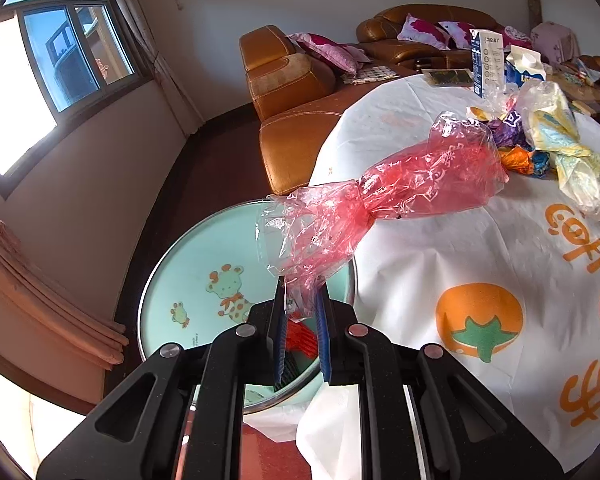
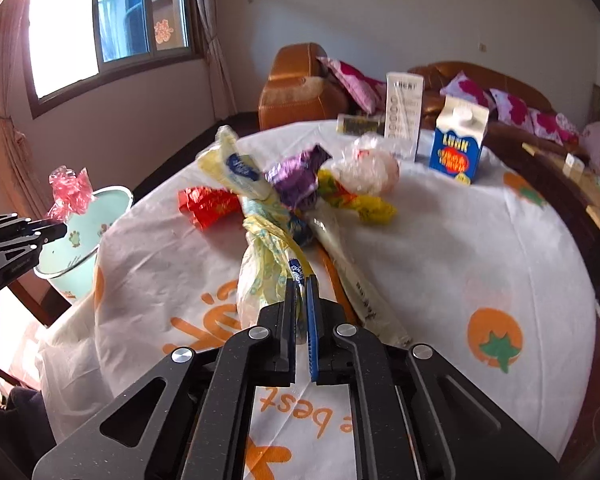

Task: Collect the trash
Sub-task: 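Grasp the yellow-white plastic bag with the right gripper while the left carries the pink bag toward the bin, then carry the pink bag and yellow-white bag over the bin with both grippers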

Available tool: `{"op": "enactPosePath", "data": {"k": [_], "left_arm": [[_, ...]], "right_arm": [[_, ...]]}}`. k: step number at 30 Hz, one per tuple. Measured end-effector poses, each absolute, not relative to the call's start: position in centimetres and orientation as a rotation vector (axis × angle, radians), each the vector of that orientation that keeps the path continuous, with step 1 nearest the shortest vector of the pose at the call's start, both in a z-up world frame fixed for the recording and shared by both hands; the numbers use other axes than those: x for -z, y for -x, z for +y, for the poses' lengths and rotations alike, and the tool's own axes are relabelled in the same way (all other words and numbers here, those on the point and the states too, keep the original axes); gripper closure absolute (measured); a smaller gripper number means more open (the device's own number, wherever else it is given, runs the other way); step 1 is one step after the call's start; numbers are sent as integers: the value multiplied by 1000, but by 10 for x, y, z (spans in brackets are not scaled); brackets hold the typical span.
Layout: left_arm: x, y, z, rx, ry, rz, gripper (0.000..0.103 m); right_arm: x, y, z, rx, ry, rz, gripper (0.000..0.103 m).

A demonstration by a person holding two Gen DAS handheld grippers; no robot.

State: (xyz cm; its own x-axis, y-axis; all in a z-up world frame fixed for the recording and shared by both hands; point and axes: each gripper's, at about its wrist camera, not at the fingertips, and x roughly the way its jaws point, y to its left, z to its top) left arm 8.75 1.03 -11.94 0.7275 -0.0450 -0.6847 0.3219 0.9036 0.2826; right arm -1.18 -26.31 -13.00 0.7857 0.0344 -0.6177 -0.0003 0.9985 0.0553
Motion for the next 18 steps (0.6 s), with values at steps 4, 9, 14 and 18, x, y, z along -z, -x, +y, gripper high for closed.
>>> {"op": "enactPosePath", "data": {"k": [4, 9, 14, 18], "left_arm": [[116, -91, 17, 188, -390, 728, 90], [114, -96, 27, 164, -378, 726, 90], [114, -103, 38, 128, -379, 732, 90], [116, -109, 49, 100, -371, 746, 90]], "right_arm": [[121, 12, -261, -32, -21, 631, 98], [114, 8, -253, -68, 19, 614, 98], [106, -11, -242, -104, 67, 597, 98], [98, -25, -229, -140, 99, 583, 98]]}}
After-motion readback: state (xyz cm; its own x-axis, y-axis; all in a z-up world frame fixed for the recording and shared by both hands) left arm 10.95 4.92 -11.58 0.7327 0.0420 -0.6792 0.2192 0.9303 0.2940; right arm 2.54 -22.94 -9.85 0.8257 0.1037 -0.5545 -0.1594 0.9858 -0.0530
